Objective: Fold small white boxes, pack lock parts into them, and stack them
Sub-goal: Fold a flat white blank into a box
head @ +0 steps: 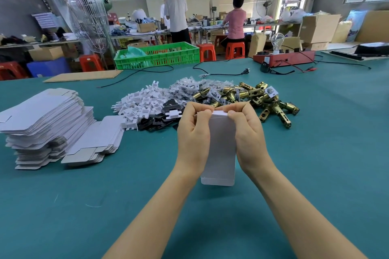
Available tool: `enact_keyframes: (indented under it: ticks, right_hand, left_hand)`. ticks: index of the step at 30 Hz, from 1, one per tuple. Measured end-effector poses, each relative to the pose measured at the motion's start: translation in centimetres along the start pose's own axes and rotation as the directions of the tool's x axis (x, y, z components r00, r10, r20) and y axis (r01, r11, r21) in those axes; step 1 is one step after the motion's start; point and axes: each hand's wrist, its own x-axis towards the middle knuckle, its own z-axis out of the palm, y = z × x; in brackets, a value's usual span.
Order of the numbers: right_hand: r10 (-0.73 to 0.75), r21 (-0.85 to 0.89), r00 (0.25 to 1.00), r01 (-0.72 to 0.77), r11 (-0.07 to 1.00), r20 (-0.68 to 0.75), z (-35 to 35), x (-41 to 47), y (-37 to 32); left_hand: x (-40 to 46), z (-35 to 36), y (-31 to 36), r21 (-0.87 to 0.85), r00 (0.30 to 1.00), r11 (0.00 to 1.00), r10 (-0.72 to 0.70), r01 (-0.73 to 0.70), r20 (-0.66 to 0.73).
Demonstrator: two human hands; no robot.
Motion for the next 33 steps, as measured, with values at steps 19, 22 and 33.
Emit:
enact_keyframes:
  ticks: [19, 22, 33]
  right_hand:
    - [-0.06, 0.043, 0.994, 0.064, 0.997, -0.086, -0.5, 0.3, 0.4]
    - [-0.031, 0.084, 0.987, 0.044, 0.995, -0.158, -0.9, 0.6, 0.4]
    - [0.327, -0.046, 0.944, -0.325, 0.945, 0.042, -0.5, 0.6, 0.1]
  left_hand:
    - [-0.4, 0.0, 0.2, -0.046, 0.995, 0.995, -0.089, 0.091, 0.051]
    - [-0.5, 0.1, 0.1, 0.075, 0.996, 0.997, -0.03, 0.023, 0.087]
    - [-1.1, 0.0, -0.9, 0.413, 0.686, 0.56, 0.667, -0.718, 0.29]
